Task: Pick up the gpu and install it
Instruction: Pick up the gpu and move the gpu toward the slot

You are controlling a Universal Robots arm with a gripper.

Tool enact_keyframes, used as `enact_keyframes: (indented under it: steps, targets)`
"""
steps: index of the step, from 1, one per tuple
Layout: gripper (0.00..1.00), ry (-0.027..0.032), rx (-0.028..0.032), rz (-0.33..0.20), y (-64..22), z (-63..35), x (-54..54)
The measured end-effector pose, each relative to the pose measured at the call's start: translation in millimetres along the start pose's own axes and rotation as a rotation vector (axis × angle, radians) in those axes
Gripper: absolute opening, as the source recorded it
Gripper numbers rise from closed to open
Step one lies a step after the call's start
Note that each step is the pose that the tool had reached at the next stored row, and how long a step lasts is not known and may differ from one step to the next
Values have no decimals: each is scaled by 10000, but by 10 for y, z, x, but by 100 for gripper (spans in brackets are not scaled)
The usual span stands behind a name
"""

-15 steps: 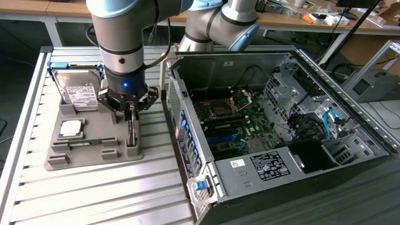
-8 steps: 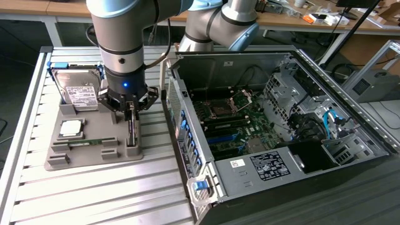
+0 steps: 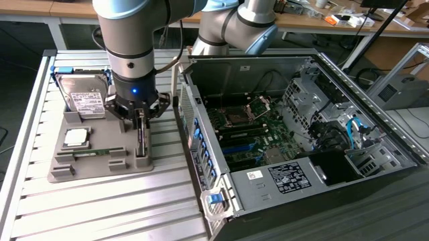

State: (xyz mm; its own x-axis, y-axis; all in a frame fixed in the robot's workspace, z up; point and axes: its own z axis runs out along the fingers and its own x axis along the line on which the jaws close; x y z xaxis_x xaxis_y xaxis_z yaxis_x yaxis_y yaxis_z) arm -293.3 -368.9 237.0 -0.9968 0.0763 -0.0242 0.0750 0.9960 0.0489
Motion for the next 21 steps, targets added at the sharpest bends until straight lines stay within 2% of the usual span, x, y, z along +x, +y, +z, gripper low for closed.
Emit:
enact_keyframes:
  steps: [1,2,3,8,12,16,21]
  targets:
    - [37,-1,0,1,0,0,0]
    - [37,0,0,1,0,0,0]
    - [44,0,0,1,0,0,0]
    - [44,1,1,1,0,0,2]
    - [44,-28,-2,-1,-3,-2,41]
    - [44,-31,-2,-1,-3,-3,41]
    - [44,-31,-2,1,-1,-43,39]
